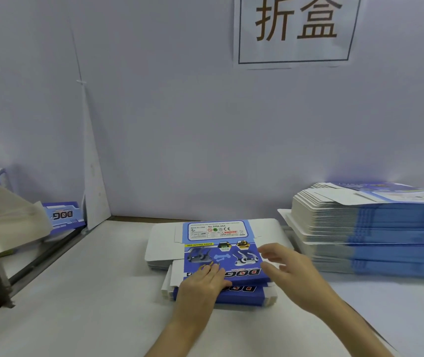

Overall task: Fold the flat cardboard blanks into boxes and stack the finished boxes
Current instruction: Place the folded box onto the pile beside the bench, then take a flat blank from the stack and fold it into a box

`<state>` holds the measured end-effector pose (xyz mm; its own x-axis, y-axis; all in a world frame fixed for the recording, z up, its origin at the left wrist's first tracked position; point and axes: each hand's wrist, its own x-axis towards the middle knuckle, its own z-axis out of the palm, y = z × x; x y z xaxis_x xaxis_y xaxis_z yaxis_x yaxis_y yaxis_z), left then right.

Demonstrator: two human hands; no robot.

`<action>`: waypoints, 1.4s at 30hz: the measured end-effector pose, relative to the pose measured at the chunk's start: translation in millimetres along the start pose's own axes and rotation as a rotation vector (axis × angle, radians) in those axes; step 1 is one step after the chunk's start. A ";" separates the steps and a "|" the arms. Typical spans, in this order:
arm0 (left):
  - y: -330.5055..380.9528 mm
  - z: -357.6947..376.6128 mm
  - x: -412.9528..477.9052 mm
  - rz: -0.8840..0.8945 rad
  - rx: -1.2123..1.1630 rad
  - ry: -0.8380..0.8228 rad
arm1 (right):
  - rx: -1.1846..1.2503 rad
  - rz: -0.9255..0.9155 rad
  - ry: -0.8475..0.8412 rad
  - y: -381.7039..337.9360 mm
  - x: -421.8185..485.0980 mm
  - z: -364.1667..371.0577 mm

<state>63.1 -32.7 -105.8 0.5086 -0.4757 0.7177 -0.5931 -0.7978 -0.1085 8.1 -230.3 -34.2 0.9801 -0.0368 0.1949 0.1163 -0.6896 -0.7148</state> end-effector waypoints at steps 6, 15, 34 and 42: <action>-4.7 -11.0 6.7 0.100 0.041 0.061 | 0.016 -0.034 0.036 -4.6 -2.5 -5.8; -51.4 -108.2 83.9 -0.151 -0.080 0.522 | 0.241 -0.191 0.513 -10.8 0.6 -24.6; 40.4 -121.9 76.6 -0.647 -1.380 0.255 | 0.699 -0.265 0.399 -37.3 -13.8 -29.7; 66.8 -121.3 68.7 -0.528 -1.780 -0.338 | 0.562 -0.336 0.173 -38.7 -8.6 -8.6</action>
<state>-17.3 -73.7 19.7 0.7836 -0.5627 0.2632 -0.1106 0.2906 0.9504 -6.2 -209.5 -2.4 0.8416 -0.0333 0.5390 0.5222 -0.2043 -0.8280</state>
